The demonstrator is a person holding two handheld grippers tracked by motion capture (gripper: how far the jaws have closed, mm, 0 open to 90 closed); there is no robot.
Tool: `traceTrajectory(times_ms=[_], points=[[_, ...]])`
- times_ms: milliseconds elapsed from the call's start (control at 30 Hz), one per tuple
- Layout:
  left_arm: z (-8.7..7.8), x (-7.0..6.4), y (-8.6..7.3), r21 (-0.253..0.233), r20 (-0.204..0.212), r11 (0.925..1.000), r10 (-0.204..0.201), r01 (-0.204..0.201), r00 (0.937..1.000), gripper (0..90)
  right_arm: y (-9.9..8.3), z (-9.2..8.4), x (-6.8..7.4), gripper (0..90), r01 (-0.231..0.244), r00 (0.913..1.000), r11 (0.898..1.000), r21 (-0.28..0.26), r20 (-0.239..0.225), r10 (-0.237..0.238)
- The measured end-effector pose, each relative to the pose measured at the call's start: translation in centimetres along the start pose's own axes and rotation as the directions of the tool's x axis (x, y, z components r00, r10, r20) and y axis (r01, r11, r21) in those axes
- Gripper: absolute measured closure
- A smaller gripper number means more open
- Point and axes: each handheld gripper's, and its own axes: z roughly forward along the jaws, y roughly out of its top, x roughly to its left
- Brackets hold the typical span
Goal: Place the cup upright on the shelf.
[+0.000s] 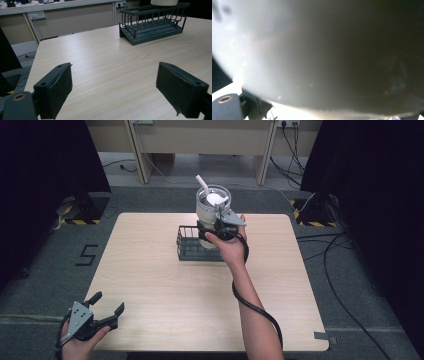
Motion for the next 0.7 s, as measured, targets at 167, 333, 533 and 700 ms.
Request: traceTrajectory(times_ms=[167, 333, 533, 700], points=[[0.0, 0.0, 0.0, 0.001, 0.000, 1.0000, -0.001, 0.001, 1.0000, 12.8, 0.4, 0.9, -0.4, 10.0, -0.004, 0.9999, 1.000, 0.005, 0.010, 0.004], [0.0, 0.0, 0.0, 0.002, 0.000, 1.0000, -0.001, 0.001, 1.0000, 12.8, 0.9, 1.8, -1.0, 10.0, -0.011, 0.9992, 1.000, 0.002, 0.037, 0.011], [0.0, 0.0, 0.0, 0.001, 0.001, 1.0000, -0.001, 0.001, 1.0000, 12.8, 0.3, 2.7, -1.4, 10.0, -0.020, 0.9985, 1.000, 0.023, 0.052, 0.019], [0.0, 0.0, 0.0, 0.002, 0.002, 1.0000, -0.002, 0.002, 1.0000, 12.9, -0.2, 3.1, -1.6, 10.0, -0.028, 0.9981, 0.999, 0.030, 0.056, 0.026]])
